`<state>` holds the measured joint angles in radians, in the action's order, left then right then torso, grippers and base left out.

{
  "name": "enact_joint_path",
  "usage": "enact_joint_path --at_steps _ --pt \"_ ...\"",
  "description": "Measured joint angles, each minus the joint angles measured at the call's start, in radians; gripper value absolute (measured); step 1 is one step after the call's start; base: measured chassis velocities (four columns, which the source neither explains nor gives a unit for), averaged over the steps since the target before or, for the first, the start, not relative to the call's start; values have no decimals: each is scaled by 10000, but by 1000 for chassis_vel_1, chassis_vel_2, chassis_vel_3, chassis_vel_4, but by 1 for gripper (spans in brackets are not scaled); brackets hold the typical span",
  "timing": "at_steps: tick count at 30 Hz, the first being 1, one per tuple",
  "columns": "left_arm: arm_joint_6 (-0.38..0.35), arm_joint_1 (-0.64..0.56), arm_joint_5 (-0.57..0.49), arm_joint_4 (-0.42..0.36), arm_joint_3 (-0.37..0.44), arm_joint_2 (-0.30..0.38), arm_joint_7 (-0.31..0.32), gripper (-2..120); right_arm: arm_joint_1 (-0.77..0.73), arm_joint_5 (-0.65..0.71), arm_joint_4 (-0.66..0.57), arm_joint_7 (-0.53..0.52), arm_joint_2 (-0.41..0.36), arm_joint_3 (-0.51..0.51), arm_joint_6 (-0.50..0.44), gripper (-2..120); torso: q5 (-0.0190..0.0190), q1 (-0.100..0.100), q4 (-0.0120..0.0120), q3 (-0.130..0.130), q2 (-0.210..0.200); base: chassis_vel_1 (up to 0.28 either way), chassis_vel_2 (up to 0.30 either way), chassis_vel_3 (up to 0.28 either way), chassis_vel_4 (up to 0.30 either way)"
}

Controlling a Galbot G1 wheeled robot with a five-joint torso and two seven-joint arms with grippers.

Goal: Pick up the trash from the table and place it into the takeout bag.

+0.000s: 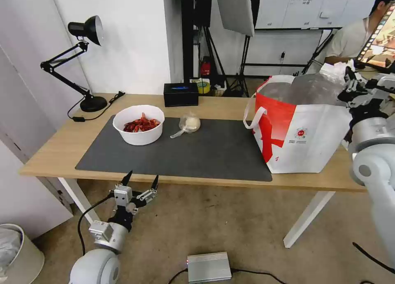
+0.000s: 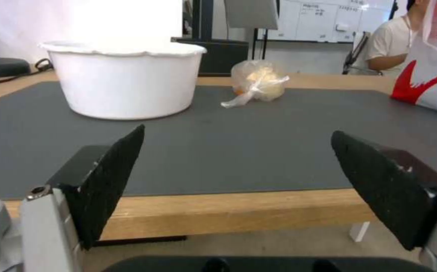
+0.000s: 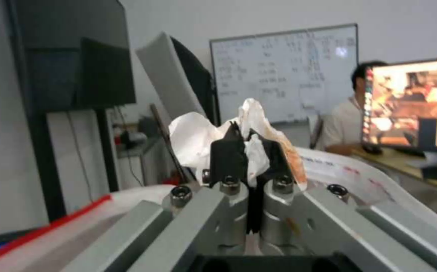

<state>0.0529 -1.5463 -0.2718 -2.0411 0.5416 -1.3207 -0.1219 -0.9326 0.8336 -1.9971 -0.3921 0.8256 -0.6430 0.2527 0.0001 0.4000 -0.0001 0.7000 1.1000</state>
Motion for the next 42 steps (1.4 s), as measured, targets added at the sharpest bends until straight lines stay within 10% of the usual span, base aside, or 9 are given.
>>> enact_joint_path --at_steps 26,42 --pt "18 -143 -23 -169 133 16 -61 100 558 1568 452 -1563 -385 259 1563 0 -1 1 1 0 -1 0 0 0 0" --pt "46 -281 60 -229 103 -39 -61 100 469 1595 373 -1563 -327 251 1498 53 -1 1 1 0 0 0 0 0 0"
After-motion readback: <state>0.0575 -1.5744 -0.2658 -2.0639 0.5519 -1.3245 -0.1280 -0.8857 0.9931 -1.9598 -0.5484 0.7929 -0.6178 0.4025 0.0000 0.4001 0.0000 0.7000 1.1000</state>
